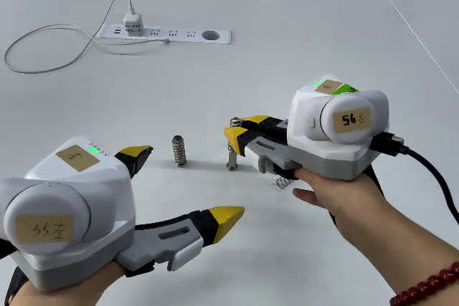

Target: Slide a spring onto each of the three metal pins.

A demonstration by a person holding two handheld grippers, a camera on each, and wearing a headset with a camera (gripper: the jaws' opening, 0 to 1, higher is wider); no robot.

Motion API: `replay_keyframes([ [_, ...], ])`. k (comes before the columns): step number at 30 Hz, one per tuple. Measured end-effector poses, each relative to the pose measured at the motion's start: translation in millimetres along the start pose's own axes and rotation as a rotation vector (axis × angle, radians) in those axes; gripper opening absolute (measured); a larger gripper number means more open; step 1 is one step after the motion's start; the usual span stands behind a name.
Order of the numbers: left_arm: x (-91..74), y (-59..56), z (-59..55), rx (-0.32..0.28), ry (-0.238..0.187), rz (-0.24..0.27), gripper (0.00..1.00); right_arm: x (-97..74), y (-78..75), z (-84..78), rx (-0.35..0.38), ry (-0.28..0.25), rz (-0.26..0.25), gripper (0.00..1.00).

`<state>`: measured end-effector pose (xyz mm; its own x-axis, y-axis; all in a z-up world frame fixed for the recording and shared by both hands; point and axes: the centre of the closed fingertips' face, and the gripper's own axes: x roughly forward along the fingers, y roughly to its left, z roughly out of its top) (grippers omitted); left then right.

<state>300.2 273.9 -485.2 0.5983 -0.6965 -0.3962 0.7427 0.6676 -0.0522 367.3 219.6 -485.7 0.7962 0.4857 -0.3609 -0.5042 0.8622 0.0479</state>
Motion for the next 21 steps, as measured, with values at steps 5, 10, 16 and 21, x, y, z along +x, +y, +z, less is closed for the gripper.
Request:
replay_keyframes([
  [5,-1.1,2.4,0.1,-0.01,-0.002,0.005,0.9,-0.4,1.0,0.1,-0.026,-0.003,-0.004,0.12],
  [10,-1.0,2.8,0.5,-0.009,-0.002,0.006,0.89,-0.7,1.8,-2.1,-0.061,0.007,-0.008,0.12],
  [16,-1.4,2.8,0.3,-0.009,-0.001,0.007,0.89,0.6,1.7,-8.6,-0.066,0.024,-0.01,0.12],
  [21,-1.7,3.4,0.3,-0.012,-0.001,0.008,0.89,2.1,1.0,-13.6,-0.057,0.035,-0.01,0.12],
])
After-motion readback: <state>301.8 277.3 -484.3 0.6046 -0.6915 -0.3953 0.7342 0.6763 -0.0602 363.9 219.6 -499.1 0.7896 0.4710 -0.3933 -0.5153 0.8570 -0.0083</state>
